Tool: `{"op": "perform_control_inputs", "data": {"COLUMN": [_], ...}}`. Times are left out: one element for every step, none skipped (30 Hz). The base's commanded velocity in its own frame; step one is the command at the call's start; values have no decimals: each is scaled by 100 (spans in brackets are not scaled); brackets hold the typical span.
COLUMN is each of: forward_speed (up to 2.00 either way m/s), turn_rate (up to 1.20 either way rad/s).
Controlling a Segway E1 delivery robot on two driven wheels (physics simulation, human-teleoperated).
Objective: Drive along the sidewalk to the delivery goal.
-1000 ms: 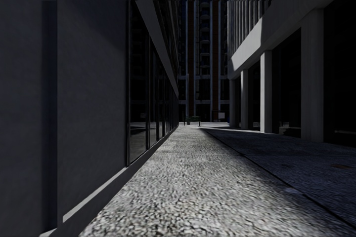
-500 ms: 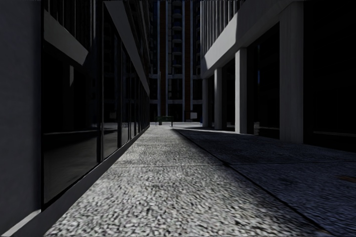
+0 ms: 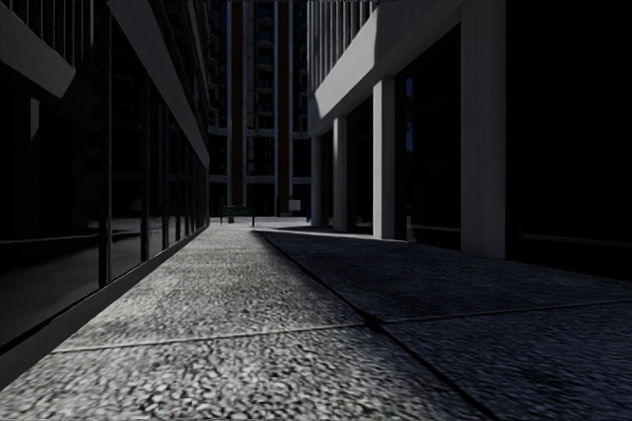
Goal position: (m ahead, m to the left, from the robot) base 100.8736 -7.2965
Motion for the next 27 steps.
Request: {"op": "perform_control_inputs", "data": {"forward_speed": [200,200,200,200,200,200,200,200,200,200,200,200,200,200,200,200,200,200,200,200,200,200,200,200,200,200,200], "turn_rate": [-41,0,0,0,0,0,0,0,0,0,0,0,0,0,0,0,0,0,0,0,0,0,0,0,0,0,0]}}
